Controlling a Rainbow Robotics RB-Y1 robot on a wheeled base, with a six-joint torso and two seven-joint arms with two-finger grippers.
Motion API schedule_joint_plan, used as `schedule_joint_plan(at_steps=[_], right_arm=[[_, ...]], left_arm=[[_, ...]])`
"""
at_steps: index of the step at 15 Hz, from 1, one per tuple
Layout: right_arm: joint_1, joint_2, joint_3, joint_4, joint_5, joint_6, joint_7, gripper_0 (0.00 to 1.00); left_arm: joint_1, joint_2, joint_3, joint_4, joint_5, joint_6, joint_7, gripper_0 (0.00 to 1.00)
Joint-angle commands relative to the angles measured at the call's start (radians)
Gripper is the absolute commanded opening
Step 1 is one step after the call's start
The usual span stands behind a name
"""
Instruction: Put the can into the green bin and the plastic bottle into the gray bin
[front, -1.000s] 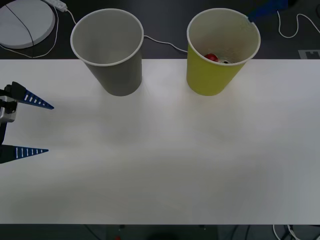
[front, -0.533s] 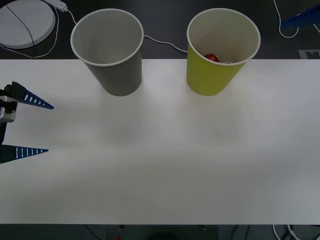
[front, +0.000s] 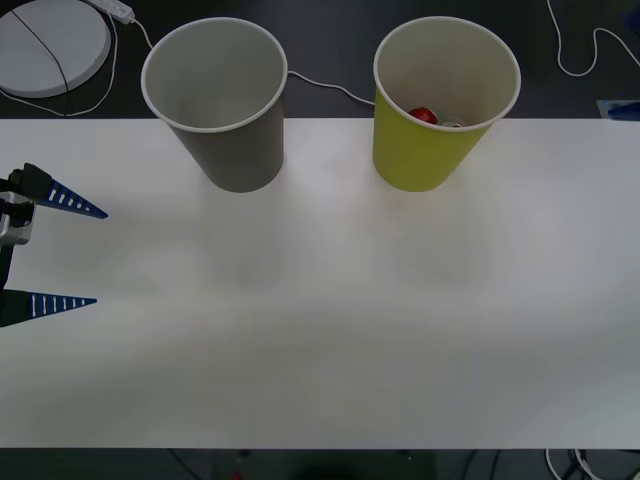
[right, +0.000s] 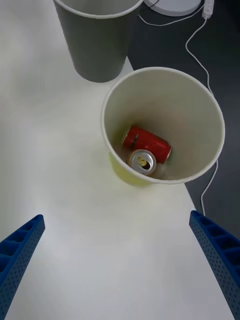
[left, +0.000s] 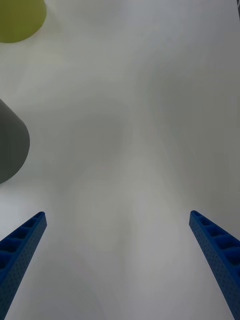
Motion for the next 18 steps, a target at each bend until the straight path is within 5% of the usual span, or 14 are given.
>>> schedule_joint_plan(at_steps=[1, 4, 12, 18], right_arm=[[0.168, 0.009, -0.129, -0.085, -0.053, 0.0, 0.035, 1.0], [0.303, 0.052, -0.216, -0.117, -0.072, 0.0, 0.176, 1.0], [0.548, 0.114, -0.236, -0.116, -0.089, 0.0, 0.484, 1.0], [0.611, 0.212, -0.231, -0.127, -0.046, 0.0, 0.553, 1.0]], left_arm=[[0.0, 0.0, 0.0, 0.0, 0.0, 0.0, 0.0, 1.0], [0.0, 0.0, 0.0, 0.0, 0.0, 0.0, 0.0, 1.0], [0.0, 0.0, 0.0, 0.0, 0.0, 0.0, 0.0, 1.0], [0.0, 0.0, 0.0, 0.0, 0.0, 0.0, 0.0, 1.0]])
